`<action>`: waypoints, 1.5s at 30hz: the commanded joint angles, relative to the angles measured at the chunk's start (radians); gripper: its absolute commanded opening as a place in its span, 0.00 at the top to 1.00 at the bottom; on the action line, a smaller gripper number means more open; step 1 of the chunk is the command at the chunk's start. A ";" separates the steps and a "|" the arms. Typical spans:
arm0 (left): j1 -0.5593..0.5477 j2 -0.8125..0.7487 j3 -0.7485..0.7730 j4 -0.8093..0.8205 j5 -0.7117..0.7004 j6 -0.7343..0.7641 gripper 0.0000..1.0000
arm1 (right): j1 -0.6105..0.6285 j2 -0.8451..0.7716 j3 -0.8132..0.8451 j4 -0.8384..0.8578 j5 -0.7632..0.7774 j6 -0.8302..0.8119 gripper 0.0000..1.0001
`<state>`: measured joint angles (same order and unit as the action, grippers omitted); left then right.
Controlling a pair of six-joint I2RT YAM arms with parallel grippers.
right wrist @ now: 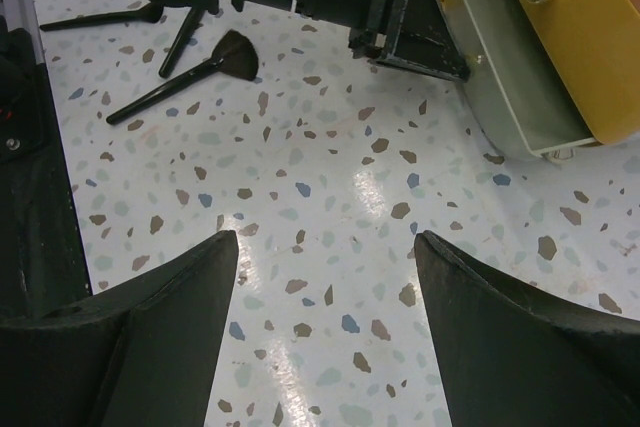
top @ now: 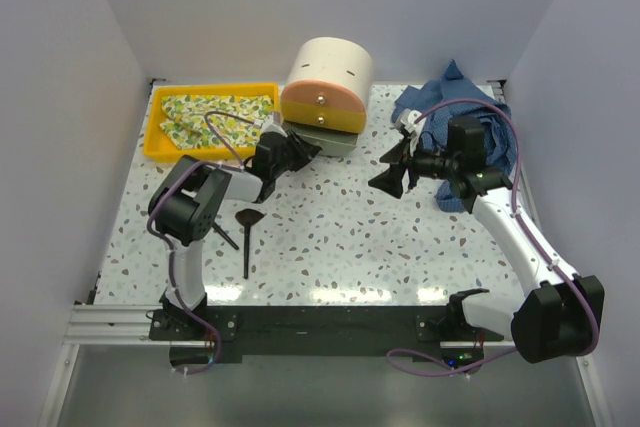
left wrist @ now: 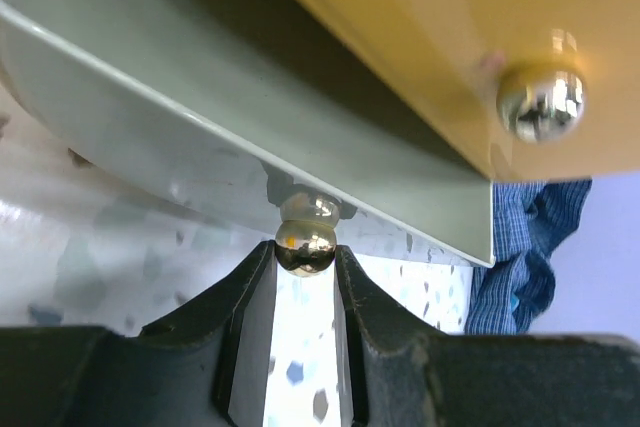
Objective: Organize the makeup
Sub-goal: Open the drawer in the storage box.
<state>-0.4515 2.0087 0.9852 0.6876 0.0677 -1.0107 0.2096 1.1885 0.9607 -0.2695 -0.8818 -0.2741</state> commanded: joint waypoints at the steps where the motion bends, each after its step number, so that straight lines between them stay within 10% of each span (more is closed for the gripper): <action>1: 0.008 -0.096 -0.105 0.052 0.038 0.061 0.89 | -0.004 -0.027 0.015 0.023 -0.025 -0.014 0.25; 10: 0.008 -0.189 -0.137 -0.016 0.037 0.122 0.78 | -0.006 -0.024 0.010 0.026 -0.022 -0.011 0.25; 22: 0.008 -0.335 -0.149 -0.154 0.011 0.244 0.28 | -0.006 -0.017 0.009 0.026 -0.019 -0.013 0.24; 45: 0.022 -0.838 -0.223 -0.566 -0.123 0.563 0.02 | -0.013 -0.012 0.007 0.018 -0.006 -0.033 0.24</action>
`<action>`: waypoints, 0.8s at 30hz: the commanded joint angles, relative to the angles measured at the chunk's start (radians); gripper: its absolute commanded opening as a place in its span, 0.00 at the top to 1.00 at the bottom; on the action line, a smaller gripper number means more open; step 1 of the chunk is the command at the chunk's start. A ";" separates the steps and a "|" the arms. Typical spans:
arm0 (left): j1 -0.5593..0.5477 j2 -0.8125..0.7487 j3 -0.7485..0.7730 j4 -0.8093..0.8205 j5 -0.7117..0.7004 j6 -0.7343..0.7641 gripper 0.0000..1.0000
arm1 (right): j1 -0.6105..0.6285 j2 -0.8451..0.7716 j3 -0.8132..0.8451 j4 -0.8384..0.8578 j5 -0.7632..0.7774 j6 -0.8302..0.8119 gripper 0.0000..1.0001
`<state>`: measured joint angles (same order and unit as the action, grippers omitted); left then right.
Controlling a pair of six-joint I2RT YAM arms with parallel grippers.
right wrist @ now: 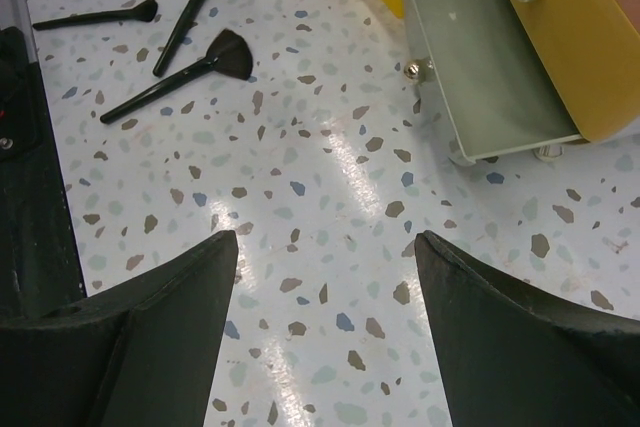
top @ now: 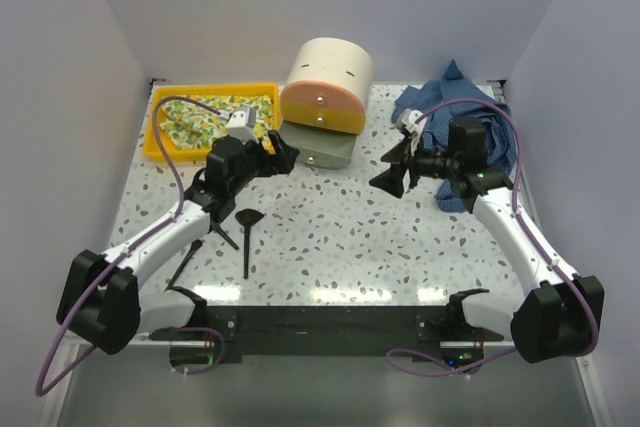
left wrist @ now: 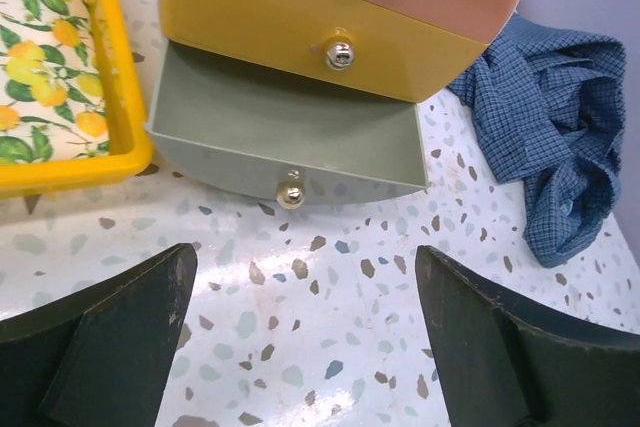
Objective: Organize the makeup
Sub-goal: Open the drawer in the storage box, then pick up the makeup brush from the center of the board.
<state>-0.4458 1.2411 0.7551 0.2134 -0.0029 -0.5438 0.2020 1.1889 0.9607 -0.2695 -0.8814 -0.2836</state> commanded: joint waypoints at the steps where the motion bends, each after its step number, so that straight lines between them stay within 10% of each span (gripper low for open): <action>1: 0.021 -0.095 0.010 -0.109 -0.058 0.105 0.00 | -0.007 -0.012 0.007 0.016 -0.005 -0.023 0.24; 24: 0.042 -0.459 0.010 -0.499 -0.221 0.366 0.00 | -0.006 0.087 0.104 -0.088 -0.028 -0.051 0.23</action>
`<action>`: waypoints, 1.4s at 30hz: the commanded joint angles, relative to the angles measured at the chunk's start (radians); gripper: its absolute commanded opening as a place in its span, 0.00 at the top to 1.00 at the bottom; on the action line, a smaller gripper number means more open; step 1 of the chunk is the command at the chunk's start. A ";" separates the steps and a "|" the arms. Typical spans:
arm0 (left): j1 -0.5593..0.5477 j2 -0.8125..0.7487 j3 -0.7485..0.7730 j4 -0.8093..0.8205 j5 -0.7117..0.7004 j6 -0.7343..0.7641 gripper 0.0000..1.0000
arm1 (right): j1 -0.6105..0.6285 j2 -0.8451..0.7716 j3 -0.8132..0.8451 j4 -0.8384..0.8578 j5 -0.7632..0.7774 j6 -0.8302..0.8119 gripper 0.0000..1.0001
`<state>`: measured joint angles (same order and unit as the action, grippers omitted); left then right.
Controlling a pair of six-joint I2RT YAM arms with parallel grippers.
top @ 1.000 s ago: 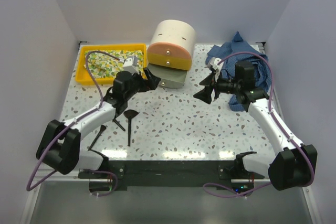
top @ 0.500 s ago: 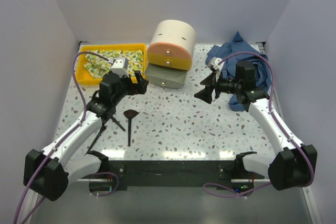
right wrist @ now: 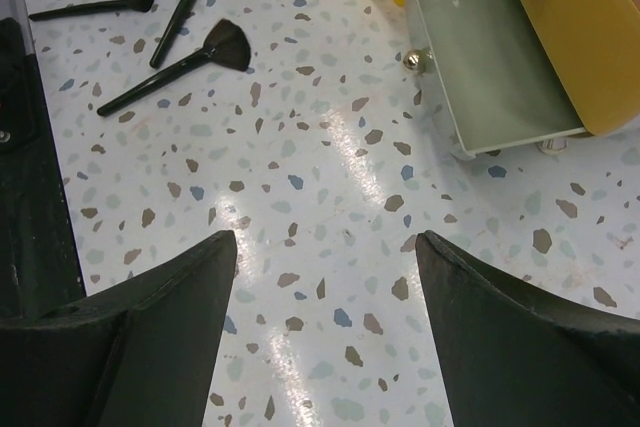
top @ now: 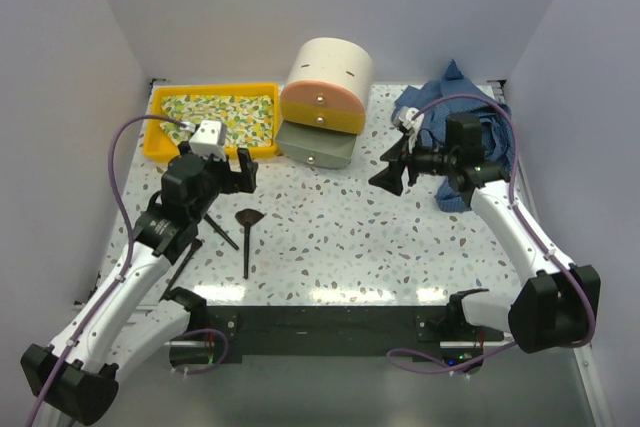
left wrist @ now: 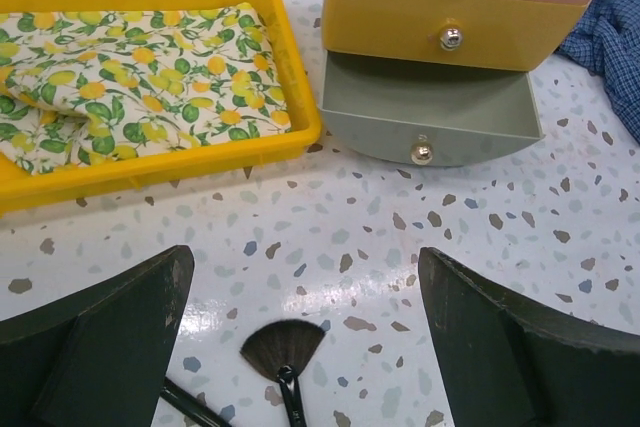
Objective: Organize the makeup
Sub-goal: Pick up the makeup brush from the center of the board.
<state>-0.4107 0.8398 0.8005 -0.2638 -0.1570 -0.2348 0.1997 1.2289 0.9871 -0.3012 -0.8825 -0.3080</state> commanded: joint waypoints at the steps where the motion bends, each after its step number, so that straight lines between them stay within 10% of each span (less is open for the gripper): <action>1: 0.007 -0.076 -0.050 -0.026 -0.078 0.058 0.00 | -0.002 0.059 0.105 -0.071 -0.029 -0.034 0.23; 42: 0.007 -0.265 -0.118 -0.011 -0.214 0.063 0.00 | 0.621 0.560 0.662 -0.539 0.448 -0.318 0.20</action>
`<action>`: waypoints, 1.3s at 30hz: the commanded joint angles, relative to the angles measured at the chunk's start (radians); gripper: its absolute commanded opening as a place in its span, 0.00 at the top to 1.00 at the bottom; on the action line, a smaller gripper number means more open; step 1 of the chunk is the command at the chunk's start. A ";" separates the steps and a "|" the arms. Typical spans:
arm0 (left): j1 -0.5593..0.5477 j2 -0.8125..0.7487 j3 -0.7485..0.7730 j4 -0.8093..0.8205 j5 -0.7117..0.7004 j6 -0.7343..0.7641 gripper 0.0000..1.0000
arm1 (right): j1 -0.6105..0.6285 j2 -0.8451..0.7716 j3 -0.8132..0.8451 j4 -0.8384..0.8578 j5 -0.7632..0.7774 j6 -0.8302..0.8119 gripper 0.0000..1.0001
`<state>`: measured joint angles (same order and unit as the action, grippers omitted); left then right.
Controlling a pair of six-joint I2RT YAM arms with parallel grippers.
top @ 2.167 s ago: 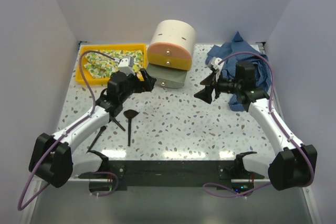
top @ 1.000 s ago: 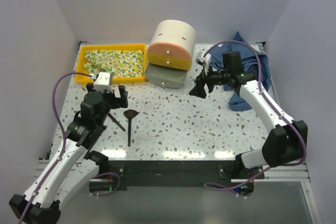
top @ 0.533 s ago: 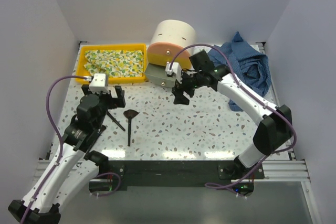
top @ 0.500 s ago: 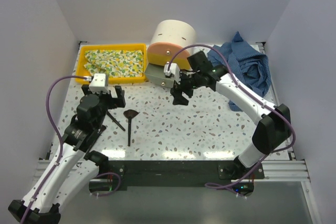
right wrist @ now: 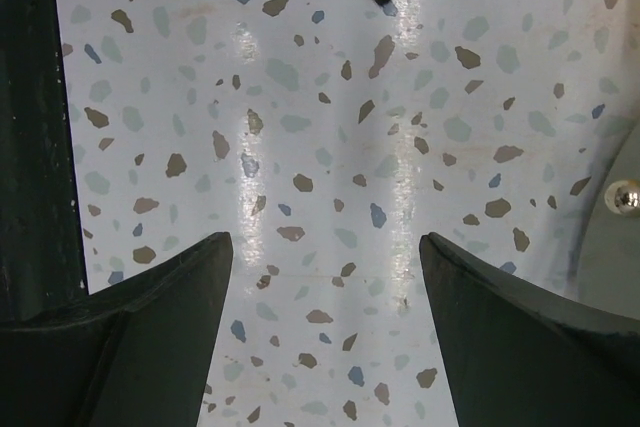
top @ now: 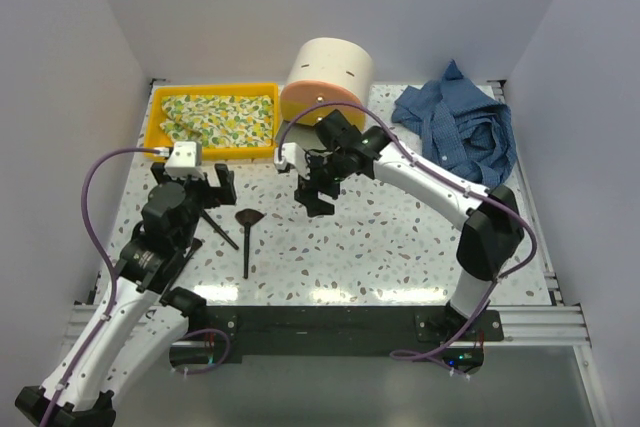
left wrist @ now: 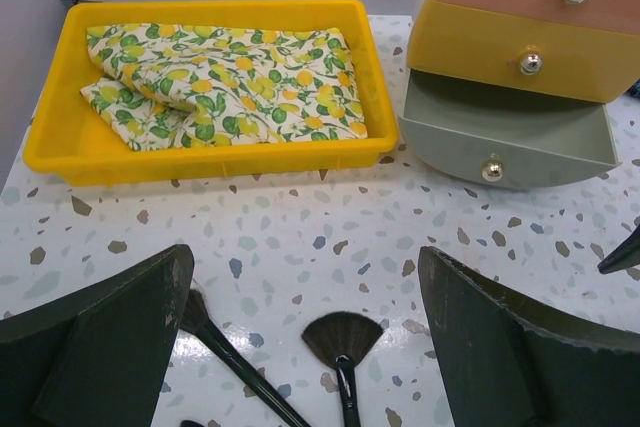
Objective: Organize the makeup
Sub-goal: Pick up the makeup brush from the center of the board.
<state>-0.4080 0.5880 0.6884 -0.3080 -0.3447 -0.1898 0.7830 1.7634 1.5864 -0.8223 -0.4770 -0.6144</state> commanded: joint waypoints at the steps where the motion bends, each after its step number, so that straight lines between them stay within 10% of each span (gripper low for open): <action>1: 0.005 -0.014 -0.006 0.032 -0.033 0.016 0.00 | 0.044 0.033 0.072 -0.020 0.047 -0.011 0.20; 23: 0.005 -0.114 -0.016 0.029 -0.165 -0.007 0.00 | 0.196 0.294 0.294 0.027 0.179 0.031 0.20; 29: 0.005 -0.169 -0.021 0.026 -0.260 -0.023 0.00 | 0.212 0.346 0.276 0.234 0.146 0.417 0.20; 33: 0.005 -0.203 -0.035 0.033 -0.275 -0.028 0.00 | 0.260 0.346 0.204 0.357 0.208 0.640 0.01; 39: 0.005 -0.205 -0.030 0.027 -0.278 -0.033 0.00 | 0.386 0.298 0.070 0.540 0.543 0.898 0.01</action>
<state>-0.4080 0.3855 0.6579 -0.3088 -0.5903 -0.2016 1.0790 2.1040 1.6894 -0.4252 -0.1692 0.0349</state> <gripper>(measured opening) 0.997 0.985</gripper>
